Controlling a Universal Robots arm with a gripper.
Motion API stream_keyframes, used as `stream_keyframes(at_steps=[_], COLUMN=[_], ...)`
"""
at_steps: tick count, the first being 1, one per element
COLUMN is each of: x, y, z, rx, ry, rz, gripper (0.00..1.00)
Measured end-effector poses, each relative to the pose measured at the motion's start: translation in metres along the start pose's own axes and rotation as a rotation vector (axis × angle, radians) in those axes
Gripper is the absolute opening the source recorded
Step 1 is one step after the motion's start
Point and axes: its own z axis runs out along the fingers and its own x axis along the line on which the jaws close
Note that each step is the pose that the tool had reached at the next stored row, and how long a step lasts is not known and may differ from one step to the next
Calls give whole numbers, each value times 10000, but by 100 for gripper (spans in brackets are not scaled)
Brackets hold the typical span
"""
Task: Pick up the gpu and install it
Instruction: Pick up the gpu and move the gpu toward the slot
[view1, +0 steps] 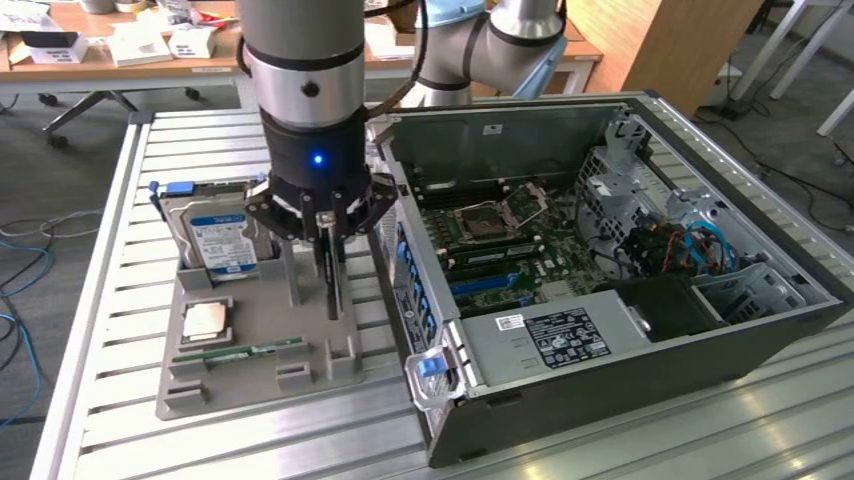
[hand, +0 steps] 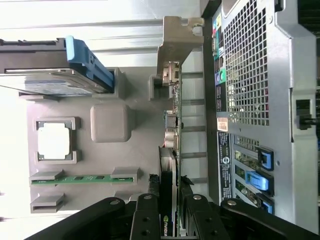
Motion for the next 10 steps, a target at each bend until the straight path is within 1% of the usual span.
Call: stream_keyframes(at_steps=[10], x=[-10], y=[17], z=[-453], rx=[10], ry=[-1], rz=[-7], gripper=[26])
